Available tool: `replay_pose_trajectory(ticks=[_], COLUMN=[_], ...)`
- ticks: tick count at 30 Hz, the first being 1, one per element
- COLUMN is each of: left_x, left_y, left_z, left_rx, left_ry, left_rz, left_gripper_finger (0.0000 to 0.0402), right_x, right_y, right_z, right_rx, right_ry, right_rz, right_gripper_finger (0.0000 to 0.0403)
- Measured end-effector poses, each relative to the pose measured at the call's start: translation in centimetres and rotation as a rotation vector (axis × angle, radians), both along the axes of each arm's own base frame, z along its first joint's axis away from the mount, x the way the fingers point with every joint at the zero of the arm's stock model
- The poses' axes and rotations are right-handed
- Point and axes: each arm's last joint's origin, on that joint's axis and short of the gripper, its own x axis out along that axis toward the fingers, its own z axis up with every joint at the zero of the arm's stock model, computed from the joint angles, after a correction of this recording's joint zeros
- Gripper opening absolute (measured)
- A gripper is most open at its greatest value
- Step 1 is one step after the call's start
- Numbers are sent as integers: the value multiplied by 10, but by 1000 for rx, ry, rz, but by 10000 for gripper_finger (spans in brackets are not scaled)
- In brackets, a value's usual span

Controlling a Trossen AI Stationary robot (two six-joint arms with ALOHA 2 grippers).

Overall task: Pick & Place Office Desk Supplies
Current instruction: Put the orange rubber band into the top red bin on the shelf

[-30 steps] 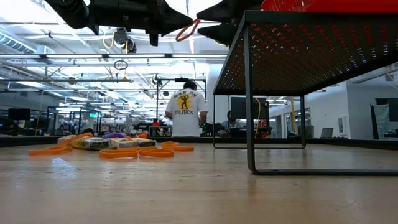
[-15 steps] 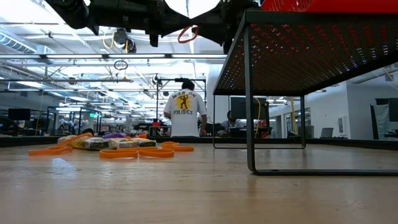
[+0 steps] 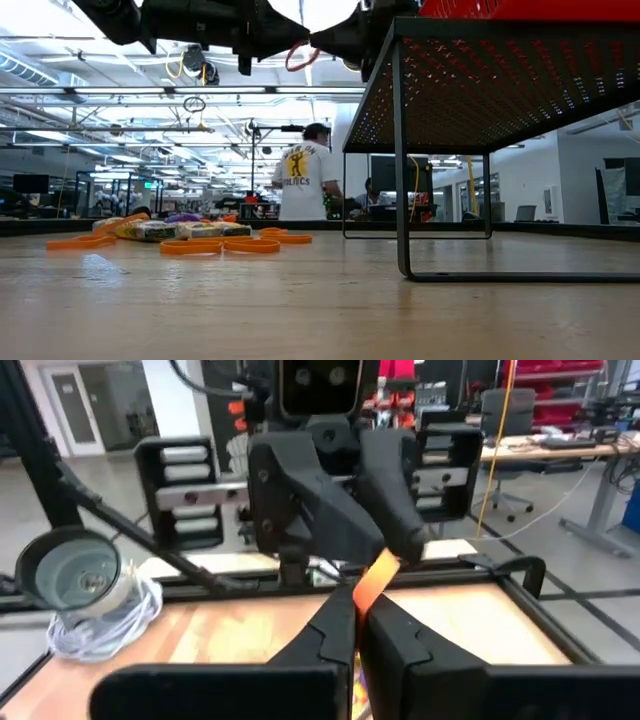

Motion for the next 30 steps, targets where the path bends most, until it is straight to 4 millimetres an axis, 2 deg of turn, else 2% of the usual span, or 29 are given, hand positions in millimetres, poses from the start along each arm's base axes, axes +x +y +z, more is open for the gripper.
replay_pose_trajectory(ticks=[6, 12, 16, 21, 26, 30], left_x=[-12, -19, -16, -15, -15, -15], left_y=[-2, -2, -2, -1, -1, -1], left_z=[13, 11, 6, 2, 1, 1], left_rx=[14, 2, -22, -51, -53, -53], left_ry=[-18, 60, 95, 118, 116, 120], left_rz=[18, 56, 57, 57, 60, 78], left_gripper_finger=[185, 239, 250, 250, 251, 251], right_x=[-27, -66, -89, -109, -114, -114], right_y=[5, 13, 17, 17, 18, 18], right_z=[19, 33, 38, 35, 32, 27], right_rx=[-63, -50, -51, -56, -55, -57], right_ry=[93, 234, 315, 436, 475, 487], right_rz=[3, 11, 8, -89, -103, -103], right_gripper_finger=[2, 1, 1, 1, 19, 62])
